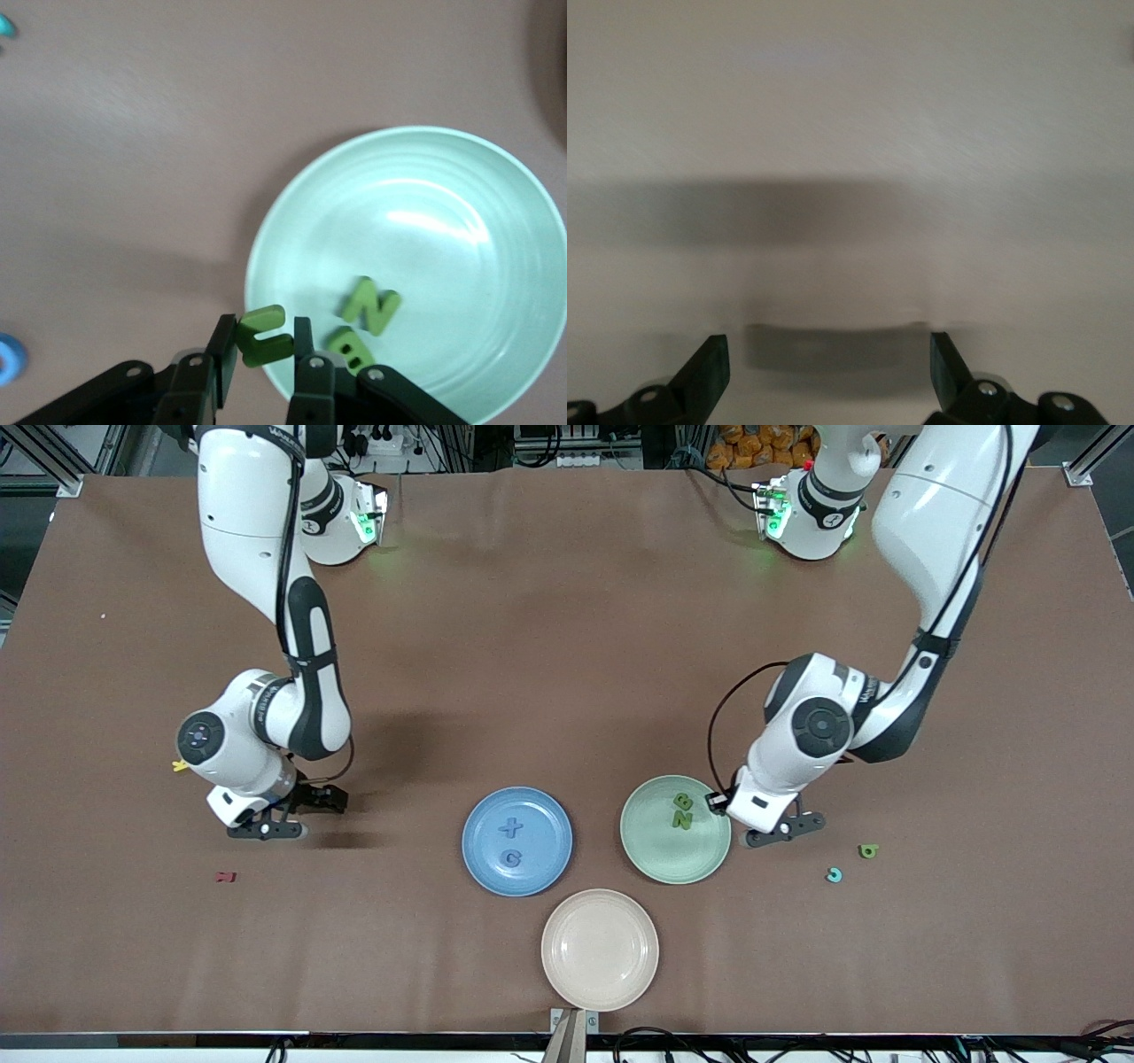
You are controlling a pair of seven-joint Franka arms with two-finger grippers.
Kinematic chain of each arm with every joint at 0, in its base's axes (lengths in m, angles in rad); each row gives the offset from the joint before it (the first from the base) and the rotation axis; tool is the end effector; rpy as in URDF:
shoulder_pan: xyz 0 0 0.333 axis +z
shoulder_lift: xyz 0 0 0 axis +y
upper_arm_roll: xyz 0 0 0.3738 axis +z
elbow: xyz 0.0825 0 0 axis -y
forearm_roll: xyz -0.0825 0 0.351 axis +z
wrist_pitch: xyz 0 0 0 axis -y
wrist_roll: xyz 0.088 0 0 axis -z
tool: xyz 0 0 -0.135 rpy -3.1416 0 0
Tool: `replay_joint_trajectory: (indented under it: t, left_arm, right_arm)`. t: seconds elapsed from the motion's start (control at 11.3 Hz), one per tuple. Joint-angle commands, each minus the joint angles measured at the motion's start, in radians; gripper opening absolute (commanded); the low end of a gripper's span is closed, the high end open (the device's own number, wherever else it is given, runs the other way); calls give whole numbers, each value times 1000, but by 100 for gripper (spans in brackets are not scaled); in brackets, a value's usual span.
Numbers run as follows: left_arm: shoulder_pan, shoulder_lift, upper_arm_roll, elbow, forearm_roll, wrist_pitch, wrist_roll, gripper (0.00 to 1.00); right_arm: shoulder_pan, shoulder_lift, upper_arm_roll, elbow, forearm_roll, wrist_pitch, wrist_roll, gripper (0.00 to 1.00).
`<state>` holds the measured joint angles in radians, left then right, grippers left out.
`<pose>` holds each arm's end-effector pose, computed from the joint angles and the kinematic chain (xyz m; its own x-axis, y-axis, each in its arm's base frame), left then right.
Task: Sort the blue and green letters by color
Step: 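Release the X over the blue plate while the left gripper drops the u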
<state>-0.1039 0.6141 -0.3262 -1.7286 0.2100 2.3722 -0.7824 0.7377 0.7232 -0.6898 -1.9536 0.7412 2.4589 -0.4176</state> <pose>0.6377 -0.2517 0.2903 0.9637 0.2654 0.0284 0.2629 -0.9622 0.0708 0.6184 0.0727 0.2164 0.9990 0.0047 0.0434 0.0053 -0.9999 -0.0137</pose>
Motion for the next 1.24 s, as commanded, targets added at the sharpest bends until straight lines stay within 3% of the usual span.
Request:
replay_joint_trajectory:
  t: [0.0,0.09,0.18,0.35,0.62,1.15]
  left_arm:
    - [-78,62,25,79,-23,-22,-116,8]
    - [-83,62,30,83,-15,-22,-118,78]
    - [-88,59,32,83,1,-22,-114,100]
    - [-74,50,32,78,9,-24,-72,100]
    - [2,33,26,73,12,-73,101,100]
    - [219,30,-21,61,42,-73,524,100]
  right_arm:
    - [28,-108,-109,-171,-13,-40,-221,100]
    - [22,-108,-141,-185,-13,-63,-301,100]
    - [17,-107,-164,-186,-13,-96,-382,100]
    - [9,-97,-195,-186,-13,-104,-600,100]
    - [-29,-97,-194,-186,-13,-104,-768,100]
    - [-67,-82,-188,-188,3,-83,-830,100]
